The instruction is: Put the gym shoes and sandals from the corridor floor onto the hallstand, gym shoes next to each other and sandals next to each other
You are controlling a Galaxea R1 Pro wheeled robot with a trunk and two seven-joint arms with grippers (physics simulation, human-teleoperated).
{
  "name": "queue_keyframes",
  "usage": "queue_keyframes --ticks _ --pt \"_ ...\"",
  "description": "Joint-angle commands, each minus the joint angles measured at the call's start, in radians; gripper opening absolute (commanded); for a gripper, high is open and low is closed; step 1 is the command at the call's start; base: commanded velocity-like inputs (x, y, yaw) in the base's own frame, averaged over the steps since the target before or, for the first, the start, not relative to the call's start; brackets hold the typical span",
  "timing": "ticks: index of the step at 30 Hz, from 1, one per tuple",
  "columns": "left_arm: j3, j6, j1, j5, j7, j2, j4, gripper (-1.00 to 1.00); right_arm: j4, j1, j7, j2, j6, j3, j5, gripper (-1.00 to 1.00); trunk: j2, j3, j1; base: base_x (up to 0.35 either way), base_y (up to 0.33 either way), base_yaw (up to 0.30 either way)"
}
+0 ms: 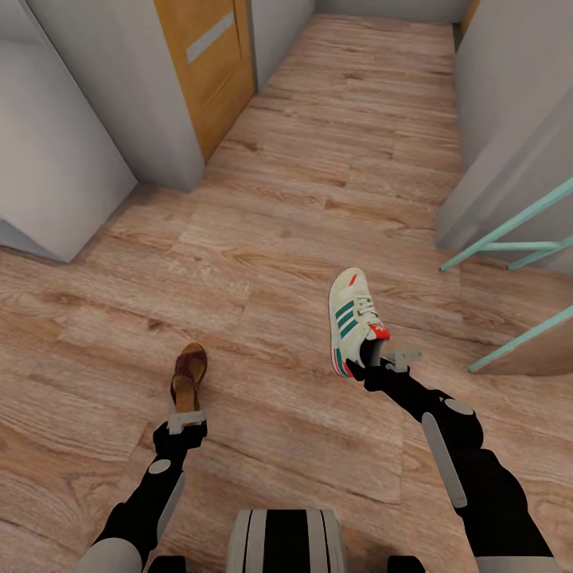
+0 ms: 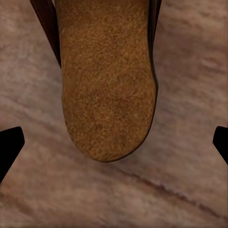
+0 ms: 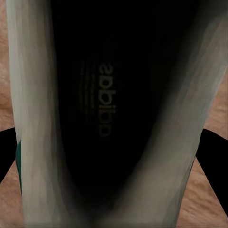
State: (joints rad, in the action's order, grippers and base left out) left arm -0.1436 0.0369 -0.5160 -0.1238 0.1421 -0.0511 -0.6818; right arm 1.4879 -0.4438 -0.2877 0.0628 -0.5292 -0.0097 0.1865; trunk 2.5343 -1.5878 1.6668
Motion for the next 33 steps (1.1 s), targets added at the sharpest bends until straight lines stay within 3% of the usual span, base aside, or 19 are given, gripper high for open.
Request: queue_keyframes --ticks 1,33 --pt "-0.005 0.003 0.0 -0.01 0.001 -0.001 0.0 1.0 0.001 -0.001 -0.002 0.0 -0.006 -0.001 0.005 -1.0 0.0 -0.002 0.0 0.0 0.0 0.0" --pt "-0.004 0.005 0.01 -0.01 0.001 -0.008 -0.001 1.0 0.001 -0.001 -0.002 0.0 -0.006 -0.019 0.005 -1.0 0.0 -0.006 0.0 0.034 0.0 0.0"
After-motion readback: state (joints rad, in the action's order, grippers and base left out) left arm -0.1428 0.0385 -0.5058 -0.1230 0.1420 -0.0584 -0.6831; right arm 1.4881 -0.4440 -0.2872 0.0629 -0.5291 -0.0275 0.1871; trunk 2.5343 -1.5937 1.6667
